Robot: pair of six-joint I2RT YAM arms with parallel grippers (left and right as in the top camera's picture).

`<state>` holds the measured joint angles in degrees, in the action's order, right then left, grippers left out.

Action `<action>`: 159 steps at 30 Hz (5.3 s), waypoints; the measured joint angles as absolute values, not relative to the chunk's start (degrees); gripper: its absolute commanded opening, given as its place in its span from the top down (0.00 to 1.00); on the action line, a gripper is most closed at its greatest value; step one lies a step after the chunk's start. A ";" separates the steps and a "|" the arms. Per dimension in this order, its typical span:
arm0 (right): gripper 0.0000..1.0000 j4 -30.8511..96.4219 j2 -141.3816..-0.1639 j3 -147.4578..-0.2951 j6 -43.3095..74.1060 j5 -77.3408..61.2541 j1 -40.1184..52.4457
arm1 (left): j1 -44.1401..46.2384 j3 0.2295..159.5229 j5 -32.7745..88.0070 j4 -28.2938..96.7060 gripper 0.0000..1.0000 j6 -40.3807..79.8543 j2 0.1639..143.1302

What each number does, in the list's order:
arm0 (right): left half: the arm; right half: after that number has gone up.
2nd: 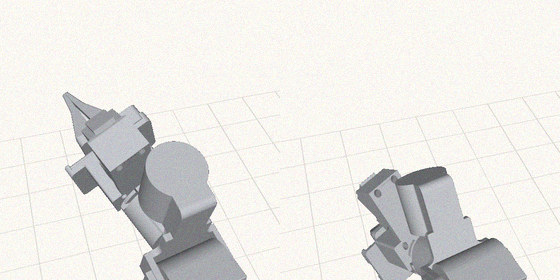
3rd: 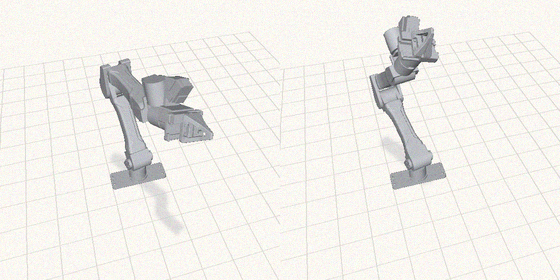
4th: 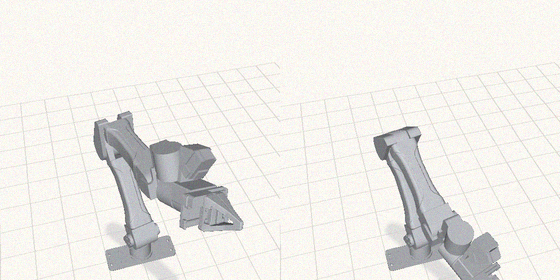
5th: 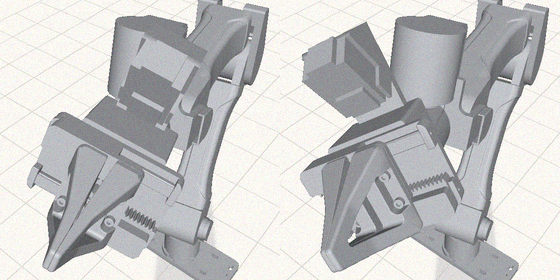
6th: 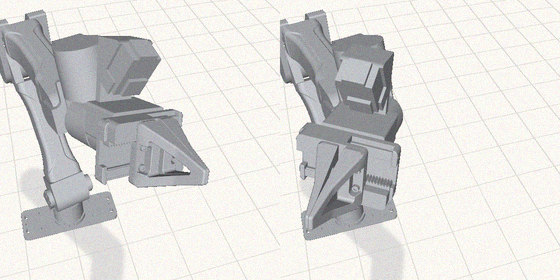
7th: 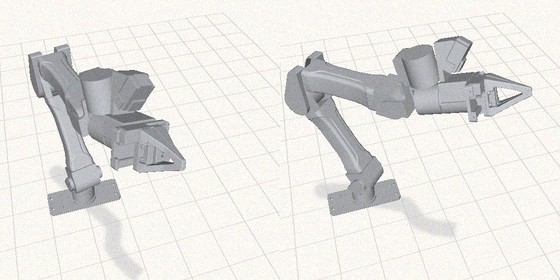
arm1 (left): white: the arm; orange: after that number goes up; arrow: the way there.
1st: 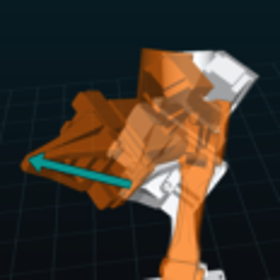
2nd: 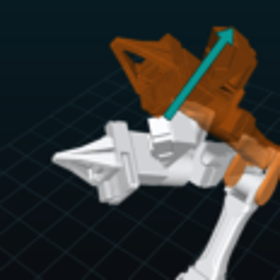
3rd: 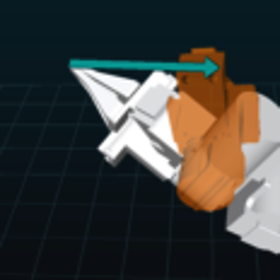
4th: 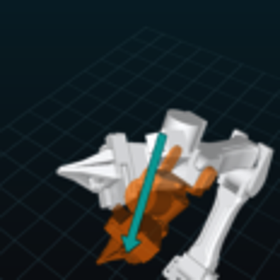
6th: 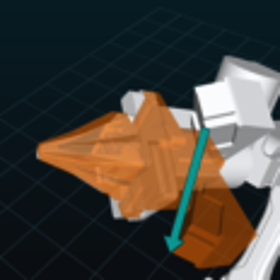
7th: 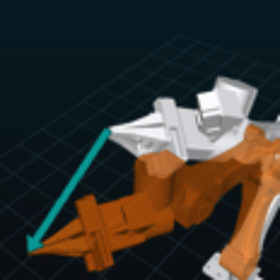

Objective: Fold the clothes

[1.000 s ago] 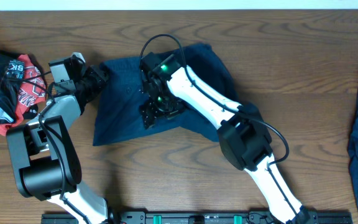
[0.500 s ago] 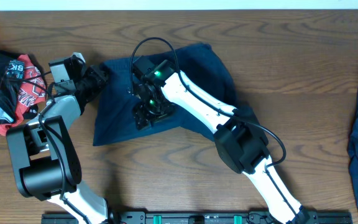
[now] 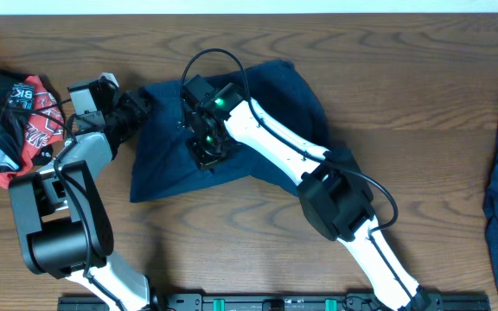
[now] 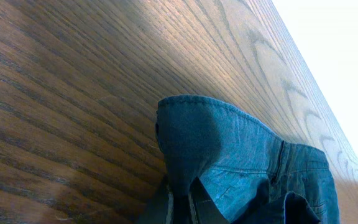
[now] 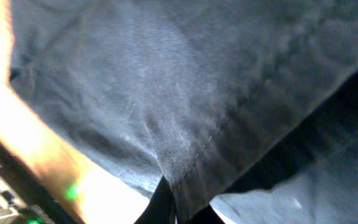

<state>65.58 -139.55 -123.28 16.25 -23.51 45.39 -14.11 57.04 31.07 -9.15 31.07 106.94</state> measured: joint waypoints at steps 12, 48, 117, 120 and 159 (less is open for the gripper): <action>0.99 80.86 -137.62 -147.85 16.64 -10.55 33.67 | -14.09 57.04 31.22 -7.92 0.94 31.05 106.94; 0.99 88.01 -117.45 -157.34 9.67 -0.71 6.26 | -9.19 60.47 30.98 9.89 0.94 28.80 58.08; 0.04 67.46 -112.03 -84.79 -9.21 -20.01 54.94 | -11.14 60.47 20.34 10.15 0.94 26.50 81.38; 0.01 64.79 -112.03 -84.79 -9.39 -14.96 55.31 | -11.14 60.47 20.34 10.20 0.94 26.48 81.38; 0.22 47.09 -116.27 -84.68 -7.68 12.99 58.37 | -11.14 60.47 20.34 10.26 0.94 23.88 81.38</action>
